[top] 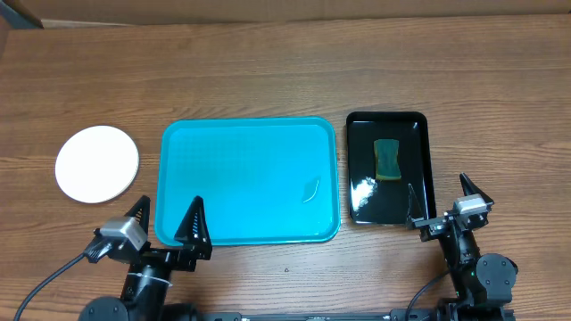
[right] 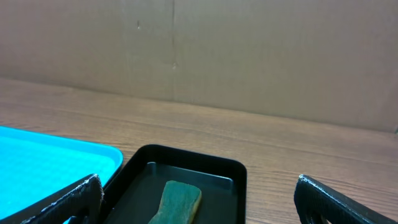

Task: Clean dirty plates on tray and stack at the side

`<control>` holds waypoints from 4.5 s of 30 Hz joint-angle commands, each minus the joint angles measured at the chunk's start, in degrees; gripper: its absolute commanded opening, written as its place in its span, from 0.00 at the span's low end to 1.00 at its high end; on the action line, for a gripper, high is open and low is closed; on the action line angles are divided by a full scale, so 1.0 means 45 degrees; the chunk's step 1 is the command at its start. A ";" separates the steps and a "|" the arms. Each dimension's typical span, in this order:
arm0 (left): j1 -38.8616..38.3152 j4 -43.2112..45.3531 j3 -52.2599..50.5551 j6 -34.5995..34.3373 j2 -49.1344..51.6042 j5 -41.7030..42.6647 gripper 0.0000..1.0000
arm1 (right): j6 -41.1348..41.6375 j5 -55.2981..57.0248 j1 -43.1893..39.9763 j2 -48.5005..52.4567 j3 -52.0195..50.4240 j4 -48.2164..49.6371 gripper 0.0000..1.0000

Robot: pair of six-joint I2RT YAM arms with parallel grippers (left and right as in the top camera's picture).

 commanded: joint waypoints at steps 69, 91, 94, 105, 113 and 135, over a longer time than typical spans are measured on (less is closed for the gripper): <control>-0.0437 0.5557 -0.7582 0.4707 -0.1273 -0.2647 1.00 | -0.0049 0.0078 -0.0083 -0.0151 -0.0136 0.0058 1.00; -0.0437 0.5557 -0.7582 0.4707 -0.1273 -0.2647 1.00 | -0.0049 0.0078 -0.0083 -0.0151 -0.0136 0.0058 1.00; -0.0437 0.5561 -0.7582 0.4707 -0.1273 -0.2647 1.00 | -0.0049 0.0078 -0.0083 -0.0151 -0.0136 0.0058 1.00; -0.0437 0.5557 -0.7582 0.4707 -0.1268 -0.2647 1.00 | -0.0049 0.0078 -0.0083 -0.0151 -0.0136 0.0058 1.00; -0.0437 0.5557 -0.7582 0.4707 -0.1268 -0.2647 1.00 | -0.0049 0.0083 -0.0083 -0.0151 -0.0136 0.0058 1.00; -0.0437 0.5561 -0.7582 0.4707 -0.1268 -0.2647 1.00 | -0.0049 0.0078 -0.0083 -0.0151 -0.0136 0.0058 1.00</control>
